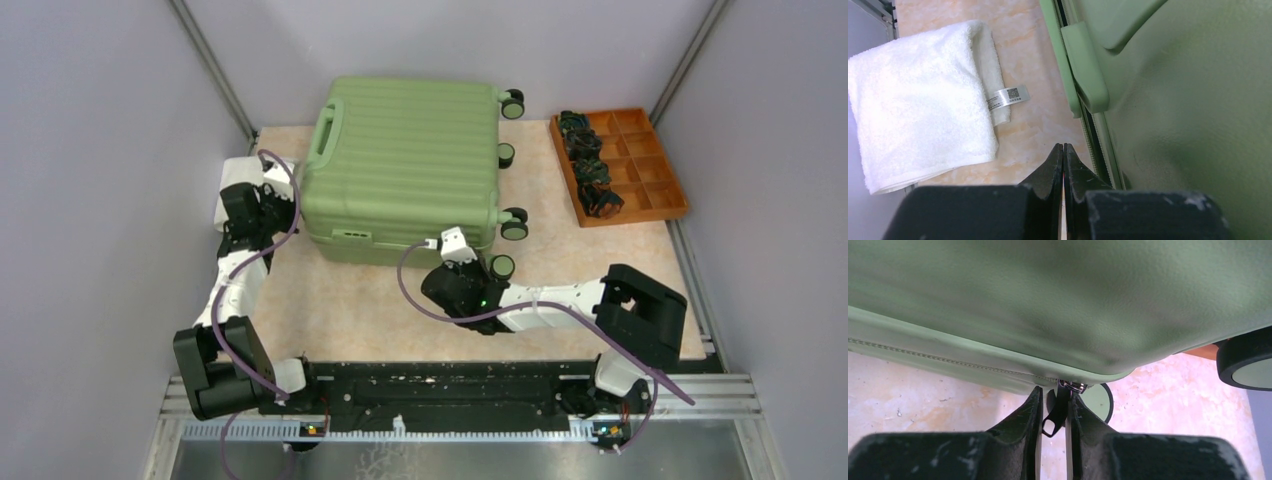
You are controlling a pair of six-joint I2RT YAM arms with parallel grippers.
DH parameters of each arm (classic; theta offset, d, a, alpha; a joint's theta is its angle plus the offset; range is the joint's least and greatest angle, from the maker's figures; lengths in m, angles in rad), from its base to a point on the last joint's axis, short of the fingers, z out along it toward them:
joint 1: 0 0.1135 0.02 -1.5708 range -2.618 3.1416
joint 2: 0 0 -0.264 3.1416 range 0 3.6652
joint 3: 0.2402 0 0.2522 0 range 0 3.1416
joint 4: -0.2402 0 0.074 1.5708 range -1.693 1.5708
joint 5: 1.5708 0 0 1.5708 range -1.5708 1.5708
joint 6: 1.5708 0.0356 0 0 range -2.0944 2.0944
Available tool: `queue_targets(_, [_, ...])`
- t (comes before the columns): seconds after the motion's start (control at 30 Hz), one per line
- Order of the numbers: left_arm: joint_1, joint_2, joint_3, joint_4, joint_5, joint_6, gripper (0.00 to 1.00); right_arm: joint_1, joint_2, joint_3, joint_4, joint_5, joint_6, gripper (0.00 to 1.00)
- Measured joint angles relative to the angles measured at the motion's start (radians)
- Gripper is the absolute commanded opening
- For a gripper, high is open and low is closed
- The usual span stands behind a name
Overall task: Pack the luggage
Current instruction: Zip the luggage at the center of the board.
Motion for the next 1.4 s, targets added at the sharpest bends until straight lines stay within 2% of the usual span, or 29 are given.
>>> queue_targets(0.1, [-0.002,-0.005,0.000,-0.002,-0.006,0.000,0.03,0.000,-0.006,0.000,-0.003,-0.047,0.025,0.51])
queue_targets(0.13, [-0.004,-0.006,0.001,-0.005,-0.005,0.002,0.03,0.002,-0.007,0.000,0.005,-0.095,0.050,0.57])
queue_targets(0.2, [-0.044,-0.015,-0.002,-0.055,0.059,0.023,0.03,0.053,0.003,0.030,0.148,-0.344,0.089,0.66])
queue_targets(0.33, [-0.204,-0.036,-0.008,-0.163,0.223,0.072,0.03,0.236,-0.061,0.081,0.400,-0.644,0.129,0.76])
queue_targets(0.5, [-0.268,-0.039,-0.008,-0.213,0.377,0.072,0.03,0.227,-0.183,0.081,0.395,-0.757,0.124,0.80])
queue_targets(0.67, [-0.266,-0.039,-0.007,-0.223,0.420,0.059,0.03,0.216,-0.266,0.061,0.246,-0.740,0.047,0.82])
queue_targets(0.8, [-0.266,-0.042,0.004,-0.230,0.430,0.048,0.03,0.216,-0.388,-0.023,0.160,-0.636,-0.143,0.98])
queue_targets(1.0, [-0.266,-0.043,0.069,-0.232,0.448,0.011,0.03,0.185,-0.481,-0.146,0.158,-0.484,-0.485,0.99])
queue_targets(1.17, [-0.261,-0.043,0.103,-0.251,0.456,-0.014,0.03,0.128,-0.468,-0.209,0.284,-0.429,-0.780,0.99])
queue_targets(1.3, [-0.257,-0.042,0.111,-0.250,0.455,-0.025,0.03,0.126,-0.367,-0.258,0.493,-0.400,-1.047,0.99])
queue_targets(1.4, [-0.256,-0.042,0.117,-0.250,0.454,-0.025,0.03,0.122,-0.291,-0.264,0.573,-0.408,-1.187,0.99])
